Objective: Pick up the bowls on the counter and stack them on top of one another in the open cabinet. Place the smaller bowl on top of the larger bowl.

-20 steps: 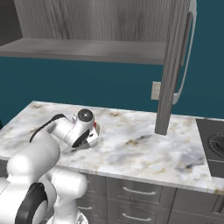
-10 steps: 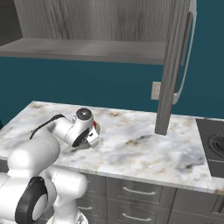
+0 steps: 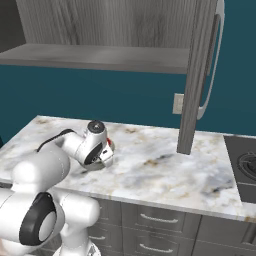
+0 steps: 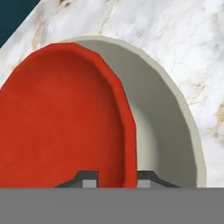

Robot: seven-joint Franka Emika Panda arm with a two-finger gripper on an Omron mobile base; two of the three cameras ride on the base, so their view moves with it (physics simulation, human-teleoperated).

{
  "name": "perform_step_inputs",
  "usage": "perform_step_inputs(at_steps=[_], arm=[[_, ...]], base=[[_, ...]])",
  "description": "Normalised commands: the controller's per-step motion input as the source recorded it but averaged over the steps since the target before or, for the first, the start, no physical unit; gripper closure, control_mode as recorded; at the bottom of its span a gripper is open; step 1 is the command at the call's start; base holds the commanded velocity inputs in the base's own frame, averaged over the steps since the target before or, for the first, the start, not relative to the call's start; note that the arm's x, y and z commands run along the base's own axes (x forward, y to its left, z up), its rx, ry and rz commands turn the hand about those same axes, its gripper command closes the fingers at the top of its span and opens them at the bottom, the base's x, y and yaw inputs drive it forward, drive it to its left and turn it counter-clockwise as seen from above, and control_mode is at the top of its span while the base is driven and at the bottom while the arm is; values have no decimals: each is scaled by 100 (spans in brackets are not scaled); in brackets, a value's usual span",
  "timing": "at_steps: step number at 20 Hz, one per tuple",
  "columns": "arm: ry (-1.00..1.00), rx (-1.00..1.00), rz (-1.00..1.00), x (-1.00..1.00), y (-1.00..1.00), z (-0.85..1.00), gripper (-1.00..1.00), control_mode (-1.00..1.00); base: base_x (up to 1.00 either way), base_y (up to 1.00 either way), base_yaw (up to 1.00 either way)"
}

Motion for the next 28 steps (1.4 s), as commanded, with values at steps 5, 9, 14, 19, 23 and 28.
perform_step_inputs(at_steps=[5,9,14,19,23,28], arm=[[2,0,0,0,0,-13,-100,-100],[1,0,0,0,0,-13,-100,-100],[1,0,0,0,0,-13,-100,-100],[3,0,0,0,0,-3,-100,-100],[4,0,0,0,0,5,-100,-100],[5,0,0,0,0,33,-100,-100]], base=[[0,0,0],[0,0,0],[0,0,0],[0,0,0],[0,0,0],[0,0,0]])
